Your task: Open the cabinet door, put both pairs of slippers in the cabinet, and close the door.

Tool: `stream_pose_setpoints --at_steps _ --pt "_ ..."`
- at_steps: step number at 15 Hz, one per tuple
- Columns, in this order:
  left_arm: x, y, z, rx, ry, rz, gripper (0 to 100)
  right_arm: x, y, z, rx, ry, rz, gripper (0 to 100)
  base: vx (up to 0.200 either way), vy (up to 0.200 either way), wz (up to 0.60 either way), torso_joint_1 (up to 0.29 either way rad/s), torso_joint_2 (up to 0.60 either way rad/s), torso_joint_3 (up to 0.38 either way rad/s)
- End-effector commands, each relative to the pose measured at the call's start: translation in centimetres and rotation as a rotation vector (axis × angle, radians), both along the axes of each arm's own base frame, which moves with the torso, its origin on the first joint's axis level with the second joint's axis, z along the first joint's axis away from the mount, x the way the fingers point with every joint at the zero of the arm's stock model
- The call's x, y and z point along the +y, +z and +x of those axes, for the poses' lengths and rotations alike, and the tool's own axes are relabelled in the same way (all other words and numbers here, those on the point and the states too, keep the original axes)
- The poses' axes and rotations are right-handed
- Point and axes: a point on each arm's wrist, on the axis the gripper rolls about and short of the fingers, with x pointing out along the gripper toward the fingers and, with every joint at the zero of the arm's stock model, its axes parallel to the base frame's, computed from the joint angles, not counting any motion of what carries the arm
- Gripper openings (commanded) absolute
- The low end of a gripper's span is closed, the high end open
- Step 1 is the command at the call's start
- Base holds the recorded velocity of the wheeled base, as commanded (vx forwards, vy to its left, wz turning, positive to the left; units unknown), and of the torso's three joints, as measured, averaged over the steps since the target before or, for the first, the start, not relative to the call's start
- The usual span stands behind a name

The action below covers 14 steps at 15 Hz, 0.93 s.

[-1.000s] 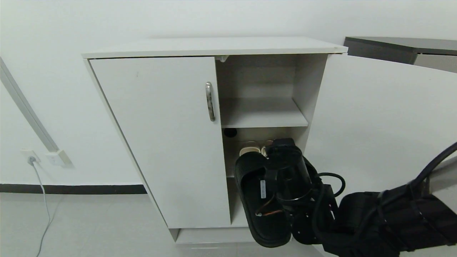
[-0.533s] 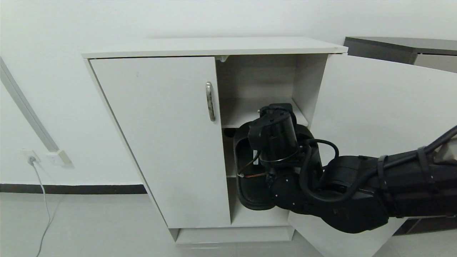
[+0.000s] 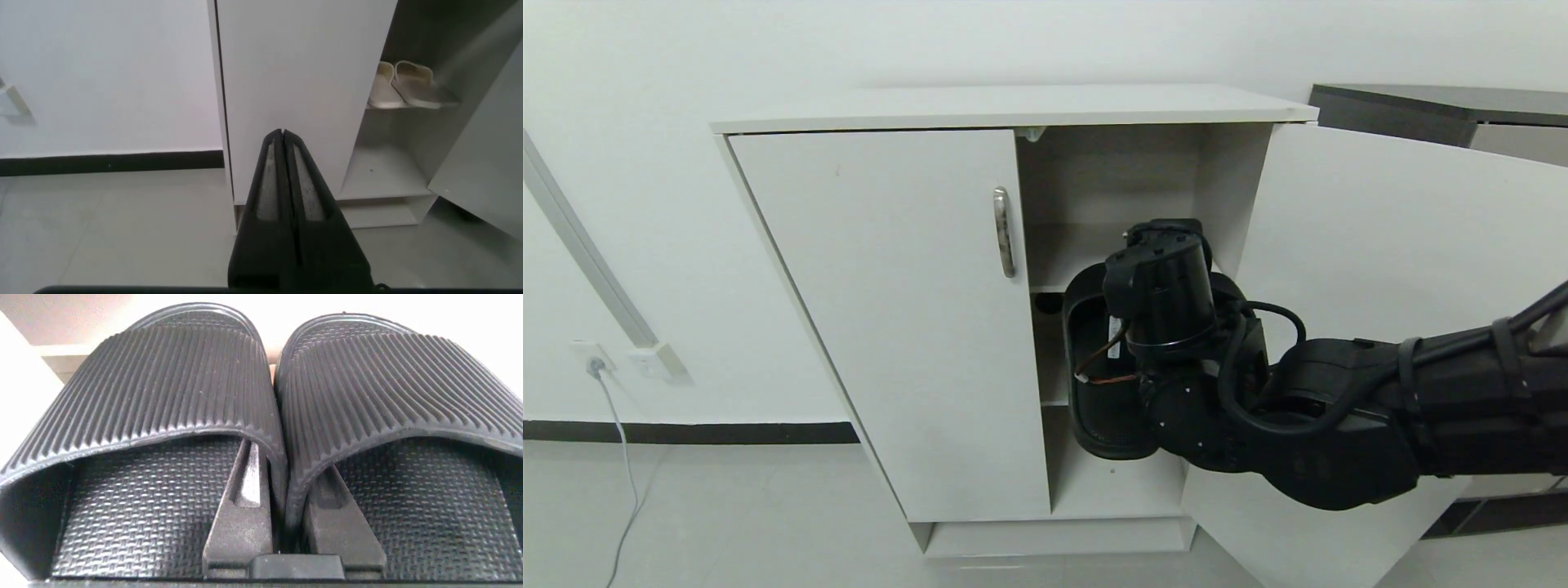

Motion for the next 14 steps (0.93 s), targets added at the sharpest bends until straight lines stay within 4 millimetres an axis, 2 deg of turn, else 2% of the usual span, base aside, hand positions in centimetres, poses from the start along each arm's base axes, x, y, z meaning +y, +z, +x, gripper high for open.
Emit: stream_pose_setpoints --at_steps 1,10,14 --pt "0.0 0.0 0.0 0.002 0.000 0.000 0 -0.1 0.3 0.0 -0.005 0.000 0.008 0 0.200 0.000 0.00 -0.002 0.01 -0.002" --pt "0.0 0.0 0.0 0.000 0.003 -0.001 0 -0.3 0.5 0.2 -0.005 0.012 -0.006 0 0.200 0.000 0.00 0.002 0.00 0.003" --pt "0.0 0.0 0.0 0.000 0.003 -0.001 0 -0.6 0.8 1.0 -0.004 0.018 -0.030 0 0.000 0.000 0.00 0.000 0.00 0.000"
